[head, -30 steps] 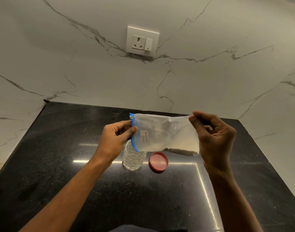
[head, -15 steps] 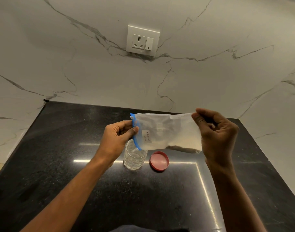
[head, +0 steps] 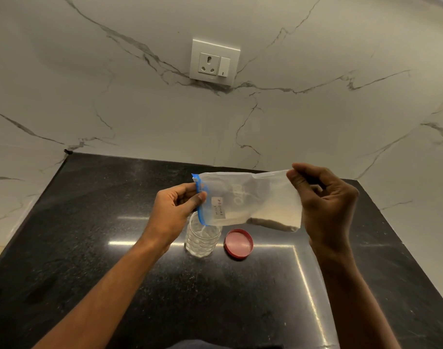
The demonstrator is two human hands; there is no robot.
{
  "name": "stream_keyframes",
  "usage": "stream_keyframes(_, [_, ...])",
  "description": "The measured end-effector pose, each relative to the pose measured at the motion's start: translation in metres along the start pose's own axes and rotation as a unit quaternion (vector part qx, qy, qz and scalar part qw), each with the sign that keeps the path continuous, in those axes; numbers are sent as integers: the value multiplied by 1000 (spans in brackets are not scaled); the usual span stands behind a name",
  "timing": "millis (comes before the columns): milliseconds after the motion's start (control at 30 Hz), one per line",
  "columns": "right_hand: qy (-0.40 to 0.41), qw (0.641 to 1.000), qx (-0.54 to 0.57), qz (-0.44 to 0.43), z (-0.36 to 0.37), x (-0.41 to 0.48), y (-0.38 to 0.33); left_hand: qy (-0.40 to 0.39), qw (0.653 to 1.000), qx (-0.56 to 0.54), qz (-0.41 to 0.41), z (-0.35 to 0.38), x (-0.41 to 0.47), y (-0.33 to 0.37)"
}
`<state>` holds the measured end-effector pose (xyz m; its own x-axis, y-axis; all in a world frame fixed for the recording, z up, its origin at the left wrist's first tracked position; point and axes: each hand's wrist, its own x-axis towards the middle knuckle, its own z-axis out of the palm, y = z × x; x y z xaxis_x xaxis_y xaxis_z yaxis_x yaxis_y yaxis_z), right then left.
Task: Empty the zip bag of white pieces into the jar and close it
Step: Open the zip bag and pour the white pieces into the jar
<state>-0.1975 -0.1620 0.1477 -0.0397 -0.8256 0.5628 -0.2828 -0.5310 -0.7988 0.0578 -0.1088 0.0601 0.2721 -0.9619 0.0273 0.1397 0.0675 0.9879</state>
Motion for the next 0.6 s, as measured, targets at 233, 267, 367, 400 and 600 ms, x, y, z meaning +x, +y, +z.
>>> stream_keyframes(233, [23, 1000, 11, 10, 0, 0, 1, 3, 1000, -2, 3, 2, 0, 0])
stream_keyframes(267, [19, 1000, 7, 7, 0, 0, 1, 1, 1000, -2, 2, 2, -1, 0])
stream_keyframes(367, [8, 1000, -9, -6, 1, -1, -1, 1, 1000, -4, 2, 2, -1, 2])
stream_keyframes(400, [14, 1000, -2, -5, 1, 0, -1, 3, 1000, -5, 1, 1, -1, 2])
stream_keyframes(600, [7, 1000, -2, -7, -1, 0, -3, 5, 1000, -1, -3, 1, -2, 1])
